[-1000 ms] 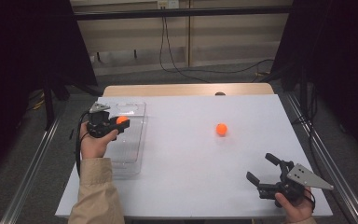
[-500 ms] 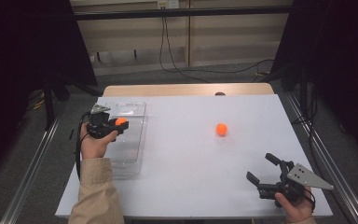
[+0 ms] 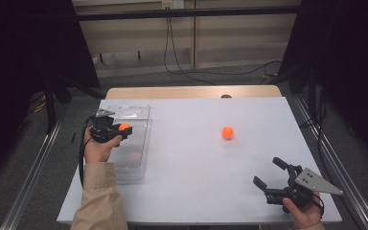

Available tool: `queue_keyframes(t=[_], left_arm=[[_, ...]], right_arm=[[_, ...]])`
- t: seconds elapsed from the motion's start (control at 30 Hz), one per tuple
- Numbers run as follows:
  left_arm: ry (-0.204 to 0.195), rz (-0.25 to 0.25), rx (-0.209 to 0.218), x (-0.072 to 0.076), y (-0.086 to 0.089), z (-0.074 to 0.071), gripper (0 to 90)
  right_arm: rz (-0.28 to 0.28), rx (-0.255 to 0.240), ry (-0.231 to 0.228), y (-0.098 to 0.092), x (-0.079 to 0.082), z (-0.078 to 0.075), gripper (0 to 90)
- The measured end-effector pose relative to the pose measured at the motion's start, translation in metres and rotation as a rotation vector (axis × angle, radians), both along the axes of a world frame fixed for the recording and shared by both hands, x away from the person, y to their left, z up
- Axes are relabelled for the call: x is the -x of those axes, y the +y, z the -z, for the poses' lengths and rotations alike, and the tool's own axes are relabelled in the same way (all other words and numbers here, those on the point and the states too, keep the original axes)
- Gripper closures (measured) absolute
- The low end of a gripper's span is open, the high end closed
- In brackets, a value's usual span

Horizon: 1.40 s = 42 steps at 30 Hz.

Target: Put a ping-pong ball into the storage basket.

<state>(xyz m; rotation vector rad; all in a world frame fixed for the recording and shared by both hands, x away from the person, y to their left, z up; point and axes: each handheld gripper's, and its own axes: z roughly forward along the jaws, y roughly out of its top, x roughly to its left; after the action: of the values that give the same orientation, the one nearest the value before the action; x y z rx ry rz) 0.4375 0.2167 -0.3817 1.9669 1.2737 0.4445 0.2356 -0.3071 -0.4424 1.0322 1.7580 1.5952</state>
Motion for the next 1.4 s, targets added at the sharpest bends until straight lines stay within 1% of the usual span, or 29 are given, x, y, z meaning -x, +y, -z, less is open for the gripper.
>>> queue_keyframes(t=[0.2,0.33,0.5,0.77,1.03,1.23,1.3,1.4], left_arm=[[0.018,0.000,-0.015,-0.0012,0.0000,0.0021,50.6],[0.025,-0.001,-0.017,-0.0016,0.0006,0.0030,50.5],[0.027,0.000,-0.026,-0.0020,0.0000,0.0032,50.2],[0.026,-0.004,-0.029,-0.0023,-0.0001,0.0035,48.9],[0.023,-0.009,-0.026,-0.0015,-0.0006,0.0020,43.9],[0.013,-0.009,-0.012,-0.0004,-0.0038,-0.0014,36.8],[0.010,-0.010,-0.008,-0.0002,-0.0043,-0.0024,33.0],[0.008,-0.007,0.002,0.0003,-0.0054,-0.0038,30.5]], right_arm=[[-0.001,0.001,-0.002,0.0003,0.0002,-0.0001,2.5],[-0.002,0.001,-0.002,0.0001,0.0002,-0.0002,2.5],[-0.001,0.001,-0.004,0.0003,0.0002,-0.0002,2.5],[-0.001,0.000,-0.003,0.0005,0.0002,-0.0002,2.5],[-0.002,0.001,-0.004,0.0006,0.0001,-0.0002,2.5],[-0.002,0.001,-0.004,0.0006,0.0000,-0.0003,2.5],[-0.003,0.001,-0.005,0.0007,-0.0002,-0.0002,2.5],[-0.004,0.000,-0.003,0.0010,-0.0004,0.0000,2.5]])
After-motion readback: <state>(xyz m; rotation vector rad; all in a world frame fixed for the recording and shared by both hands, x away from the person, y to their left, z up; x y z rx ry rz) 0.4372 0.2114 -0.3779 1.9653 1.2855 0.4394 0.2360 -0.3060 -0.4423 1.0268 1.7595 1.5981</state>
